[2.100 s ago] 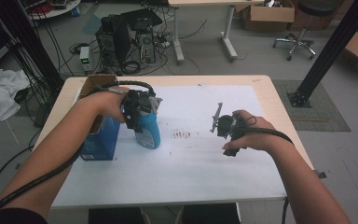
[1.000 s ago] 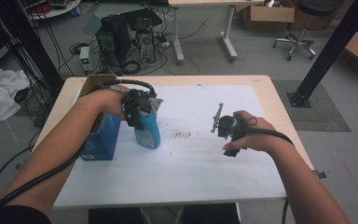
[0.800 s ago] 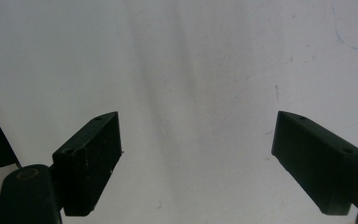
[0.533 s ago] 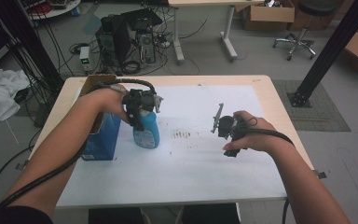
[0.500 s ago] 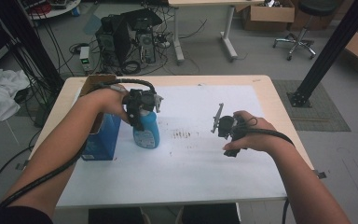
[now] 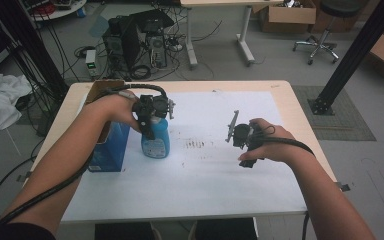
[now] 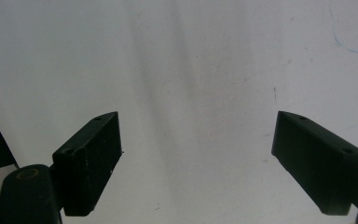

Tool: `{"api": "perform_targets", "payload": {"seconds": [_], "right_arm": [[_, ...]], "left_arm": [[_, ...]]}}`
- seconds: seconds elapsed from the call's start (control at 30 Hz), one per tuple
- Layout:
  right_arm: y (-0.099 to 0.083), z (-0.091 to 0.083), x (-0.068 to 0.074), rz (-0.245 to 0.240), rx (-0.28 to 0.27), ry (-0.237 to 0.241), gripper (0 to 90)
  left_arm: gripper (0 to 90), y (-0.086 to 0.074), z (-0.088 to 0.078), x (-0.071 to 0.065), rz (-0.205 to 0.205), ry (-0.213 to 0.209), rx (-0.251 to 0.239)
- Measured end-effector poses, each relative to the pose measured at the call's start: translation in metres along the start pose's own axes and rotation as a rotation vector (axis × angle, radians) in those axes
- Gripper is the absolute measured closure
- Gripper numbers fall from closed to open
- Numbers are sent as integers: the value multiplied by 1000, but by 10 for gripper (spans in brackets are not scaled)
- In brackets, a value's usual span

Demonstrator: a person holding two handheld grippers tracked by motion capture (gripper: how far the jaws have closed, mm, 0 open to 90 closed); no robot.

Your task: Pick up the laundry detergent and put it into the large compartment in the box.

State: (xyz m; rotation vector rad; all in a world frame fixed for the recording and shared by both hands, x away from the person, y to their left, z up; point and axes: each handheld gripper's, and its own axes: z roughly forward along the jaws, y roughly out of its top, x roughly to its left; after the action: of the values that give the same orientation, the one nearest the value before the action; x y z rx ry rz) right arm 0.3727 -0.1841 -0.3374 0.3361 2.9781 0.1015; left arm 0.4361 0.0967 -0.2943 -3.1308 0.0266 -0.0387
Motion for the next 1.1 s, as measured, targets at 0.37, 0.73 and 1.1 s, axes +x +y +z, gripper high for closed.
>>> {"api": "perform_targets", "payload": {"seconds": [0.37, 0.73, 1.1], "right_arm": [[1, -1, 0, -1, -10, 0, 158], [3, -5, -1, -20, -6, -10, 158], [4, -9, 0, -41, -25, -12, 158]], "left_arm": [[406, -2, -26, -1, -119, 7, -20], [407, 1, -63, -1, -324, -2, -22], [408, -5, -94, -6, -489, -6, -38]]}}
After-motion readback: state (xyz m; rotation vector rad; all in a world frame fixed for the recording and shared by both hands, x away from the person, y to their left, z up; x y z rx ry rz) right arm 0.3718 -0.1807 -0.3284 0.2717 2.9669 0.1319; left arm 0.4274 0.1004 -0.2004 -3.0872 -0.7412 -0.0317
